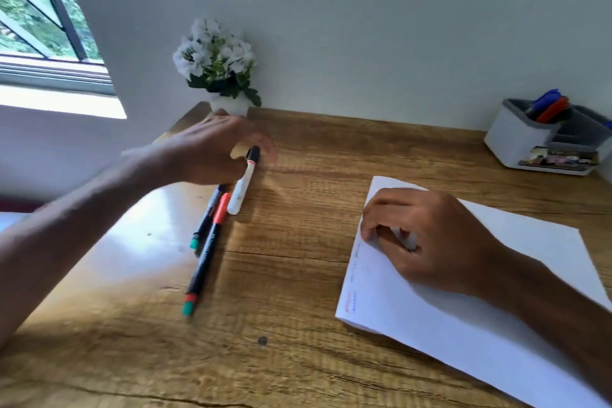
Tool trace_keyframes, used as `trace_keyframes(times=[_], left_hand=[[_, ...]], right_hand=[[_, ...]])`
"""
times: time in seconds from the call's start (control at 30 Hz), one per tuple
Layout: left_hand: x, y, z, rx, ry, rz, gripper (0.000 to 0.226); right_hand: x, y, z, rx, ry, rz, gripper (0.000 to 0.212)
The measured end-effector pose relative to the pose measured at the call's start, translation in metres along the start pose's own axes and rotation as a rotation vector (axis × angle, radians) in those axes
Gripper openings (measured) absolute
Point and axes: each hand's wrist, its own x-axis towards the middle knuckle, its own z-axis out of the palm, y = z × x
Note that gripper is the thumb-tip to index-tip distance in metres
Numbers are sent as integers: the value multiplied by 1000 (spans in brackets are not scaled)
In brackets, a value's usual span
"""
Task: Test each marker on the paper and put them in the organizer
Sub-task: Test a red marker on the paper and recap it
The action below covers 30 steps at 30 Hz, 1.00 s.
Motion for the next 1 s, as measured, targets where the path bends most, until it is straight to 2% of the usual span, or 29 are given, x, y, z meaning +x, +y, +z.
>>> trace_keyframes(times=[0.13,0.27,0.43,0.73,1.0], left_hand=[[-3,-11,-9,-84,-128,-156,45],[-2,-6,-1,-139,-235,-229,39],[6,3,15,-104,-38,-190,35],[48,28,42,-198,191,-166,27],[51,26,47,-192,290,-164,18]], right_hand=[[0,-3,0,9,6,2,15],[0,-3,-1,7,0,-3,13],[1,-2,-3,4,-4,2,13],[2,-4,-3,19,-27,20,17],[1,-3,-3,28,-33,21,15]])
